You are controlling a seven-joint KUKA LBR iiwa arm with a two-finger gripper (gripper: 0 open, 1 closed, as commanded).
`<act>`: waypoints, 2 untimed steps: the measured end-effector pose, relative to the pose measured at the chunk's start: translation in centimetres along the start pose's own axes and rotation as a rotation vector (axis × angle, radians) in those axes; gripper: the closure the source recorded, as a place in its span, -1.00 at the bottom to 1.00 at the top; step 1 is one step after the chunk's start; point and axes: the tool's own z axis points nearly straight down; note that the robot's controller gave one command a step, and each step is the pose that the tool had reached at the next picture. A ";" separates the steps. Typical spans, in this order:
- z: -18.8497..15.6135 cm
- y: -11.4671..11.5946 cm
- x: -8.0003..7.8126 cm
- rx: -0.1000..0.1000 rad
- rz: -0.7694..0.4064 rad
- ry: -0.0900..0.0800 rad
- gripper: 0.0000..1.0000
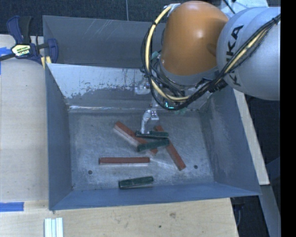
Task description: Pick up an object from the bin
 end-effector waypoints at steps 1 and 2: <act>-0.5 0.0 -0.2 -0.001 0.002 -0.008 -1.00; 3.9 0.2 -0.4 -0.001 -0.029 -0.016 -1.00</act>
Offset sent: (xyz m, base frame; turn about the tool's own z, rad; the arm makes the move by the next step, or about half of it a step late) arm 0.0027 0.0089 -0.1470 -0.1027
